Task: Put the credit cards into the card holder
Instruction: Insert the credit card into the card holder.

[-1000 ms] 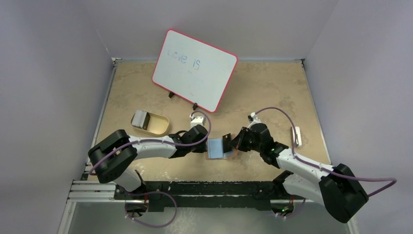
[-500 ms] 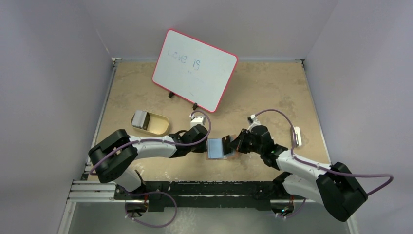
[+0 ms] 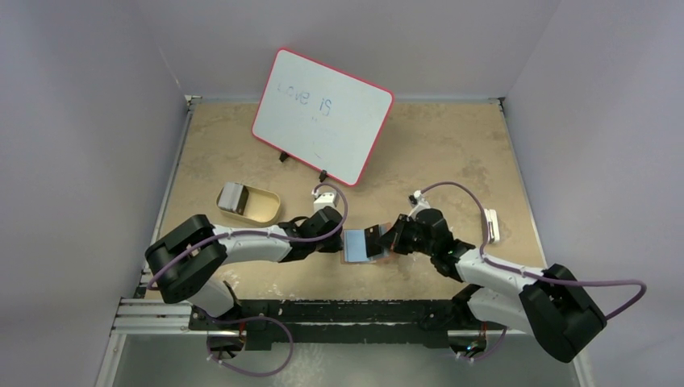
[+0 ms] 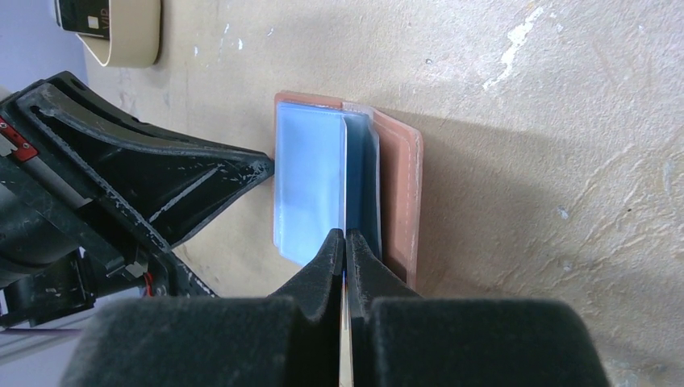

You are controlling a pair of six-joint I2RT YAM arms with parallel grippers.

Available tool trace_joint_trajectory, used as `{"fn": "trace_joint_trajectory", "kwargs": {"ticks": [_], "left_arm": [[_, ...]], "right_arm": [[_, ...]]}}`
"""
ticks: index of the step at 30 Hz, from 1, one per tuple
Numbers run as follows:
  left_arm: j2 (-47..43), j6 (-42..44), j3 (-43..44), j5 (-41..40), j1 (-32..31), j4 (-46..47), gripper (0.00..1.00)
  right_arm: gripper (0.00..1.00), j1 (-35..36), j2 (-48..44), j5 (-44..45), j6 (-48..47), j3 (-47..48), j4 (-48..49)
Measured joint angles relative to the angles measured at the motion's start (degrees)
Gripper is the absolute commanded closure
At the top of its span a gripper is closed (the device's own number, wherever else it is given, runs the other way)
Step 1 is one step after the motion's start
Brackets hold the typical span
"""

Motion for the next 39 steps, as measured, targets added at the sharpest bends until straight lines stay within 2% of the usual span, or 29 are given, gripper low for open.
{"fn": "trace_joint_trajectory", "kwargs": {"ticks": [13, 31, 39], "left_arm": [[-0.6, -1.5, -1.6, 0.0, 0.0, 2.1, 0.98], [-0.6, -1.9, -1.6, 0.0, 0.0, 2.1, 0.99], [-0.6, -2.2, -1.6, 0.0, 0.0, 2.1, 1.00]], "right_arm": [[1.00, 0.0, -3.6, 1.0, 0.4, -2.4, 0.1], [1.00, 0.0, 1.7, 0.8, 2.1, -4.3, 8.5], [1.00, 0.0, 1.3, 0.8, 3.1, -4.5, 8.1]]}}
